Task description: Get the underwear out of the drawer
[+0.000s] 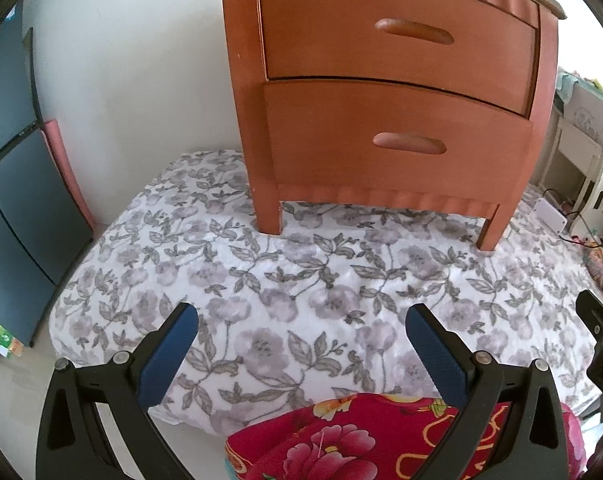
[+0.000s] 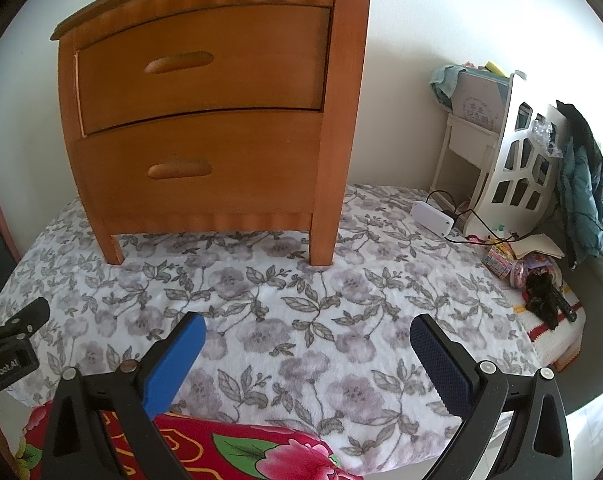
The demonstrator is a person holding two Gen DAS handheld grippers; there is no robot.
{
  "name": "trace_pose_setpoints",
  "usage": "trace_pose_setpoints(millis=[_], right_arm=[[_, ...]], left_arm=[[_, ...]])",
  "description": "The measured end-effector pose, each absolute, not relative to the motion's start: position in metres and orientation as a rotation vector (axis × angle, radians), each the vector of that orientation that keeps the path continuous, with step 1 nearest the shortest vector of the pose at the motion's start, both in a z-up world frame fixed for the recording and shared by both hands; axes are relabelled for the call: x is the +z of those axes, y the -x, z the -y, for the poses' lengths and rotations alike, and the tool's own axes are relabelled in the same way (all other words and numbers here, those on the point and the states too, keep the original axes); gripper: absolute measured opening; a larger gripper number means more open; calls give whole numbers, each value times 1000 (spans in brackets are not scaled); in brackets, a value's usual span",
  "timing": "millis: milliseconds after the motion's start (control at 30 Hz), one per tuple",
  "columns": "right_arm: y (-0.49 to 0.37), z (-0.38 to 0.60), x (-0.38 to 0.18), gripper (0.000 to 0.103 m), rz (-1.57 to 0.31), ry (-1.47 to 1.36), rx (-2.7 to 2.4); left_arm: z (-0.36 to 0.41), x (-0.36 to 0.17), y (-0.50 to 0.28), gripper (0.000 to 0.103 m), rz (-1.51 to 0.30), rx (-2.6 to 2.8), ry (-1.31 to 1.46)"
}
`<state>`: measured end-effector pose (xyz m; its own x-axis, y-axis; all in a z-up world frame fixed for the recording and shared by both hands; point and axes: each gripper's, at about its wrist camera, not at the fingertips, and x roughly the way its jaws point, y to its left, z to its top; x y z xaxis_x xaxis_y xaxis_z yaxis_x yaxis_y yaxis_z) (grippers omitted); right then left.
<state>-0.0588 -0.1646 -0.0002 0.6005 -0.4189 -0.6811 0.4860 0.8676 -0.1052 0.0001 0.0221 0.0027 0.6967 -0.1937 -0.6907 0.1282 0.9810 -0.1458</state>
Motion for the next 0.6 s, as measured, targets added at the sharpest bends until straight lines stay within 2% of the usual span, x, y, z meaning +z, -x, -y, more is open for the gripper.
trace_pose_setpoints(millis=[133,400,600], right_arm=[[53,162,12,103,-730,-42,-513],[8,154,42,103,-654,166,-452],[-39,147,49,103,-634,321,-409]], left_arm=[[-22,8,-8,103,-836,-190,56],[-36,22,-23,103,-745,-219,104],[-48,21,-41,103,-761,-221,132]])
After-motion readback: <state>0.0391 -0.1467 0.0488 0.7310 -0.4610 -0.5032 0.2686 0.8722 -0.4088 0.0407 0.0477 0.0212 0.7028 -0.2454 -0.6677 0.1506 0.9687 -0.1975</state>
